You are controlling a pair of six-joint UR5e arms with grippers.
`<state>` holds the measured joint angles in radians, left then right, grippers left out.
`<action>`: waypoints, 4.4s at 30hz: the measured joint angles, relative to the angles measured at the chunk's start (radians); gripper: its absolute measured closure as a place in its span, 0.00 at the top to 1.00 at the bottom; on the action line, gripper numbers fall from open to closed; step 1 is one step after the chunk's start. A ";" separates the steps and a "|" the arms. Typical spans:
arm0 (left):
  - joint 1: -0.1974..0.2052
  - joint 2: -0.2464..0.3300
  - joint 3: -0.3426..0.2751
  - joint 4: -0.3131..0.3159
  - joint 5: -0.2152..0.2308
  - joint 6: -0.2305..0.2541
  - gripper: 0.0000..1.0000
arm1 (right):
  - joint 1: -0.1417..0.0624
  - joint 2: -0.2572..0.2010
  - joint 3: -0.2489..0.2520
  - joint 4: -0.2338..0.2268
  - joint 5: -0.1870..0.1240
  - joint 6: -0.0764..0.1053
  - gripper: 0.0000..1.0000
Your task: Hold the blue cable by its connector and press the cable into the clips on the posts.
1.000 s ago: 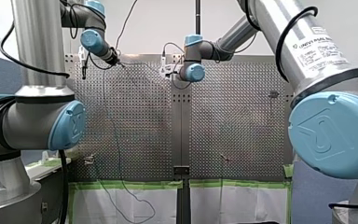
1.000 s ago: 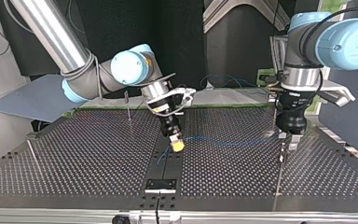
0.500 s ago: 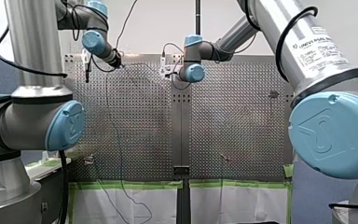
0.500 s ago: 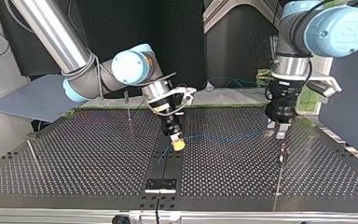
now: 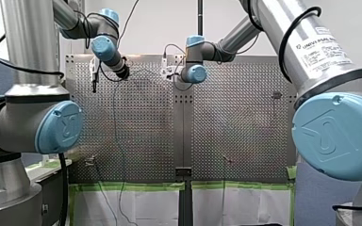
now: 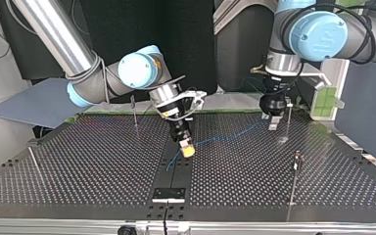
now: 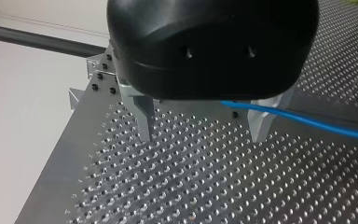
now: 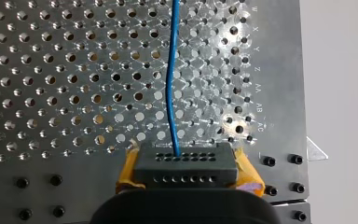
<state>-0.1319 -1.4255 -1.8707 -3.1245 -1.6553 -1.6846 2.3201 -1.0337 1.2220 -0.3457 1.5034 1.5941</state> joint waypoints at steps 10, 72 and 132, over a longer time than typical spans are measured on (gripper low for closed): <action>-0.081 -0.053 0.005 0.006 0.020 -0.081 1.00 | 0.001 0.000 0.019 0.012 0.001 -0.001 0.00; 0.063 -0.220 0.000 0.219 0.488 -0.594 1.00 | 0.005 0.000 0.031 0.013 0.002 -0.008 0.00; -0.011 -0.437 0.182 0.247 0.591 -1.121 1.00 | 0.018 0.000 0.031 0.008 -0.001 -0.011 0.00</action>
<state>-0.1433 -1.8623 -1.6884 -2.8771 -1.0645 -2.8057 2.3384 -1.0342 1.2533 -0.3375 1.5028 1.5835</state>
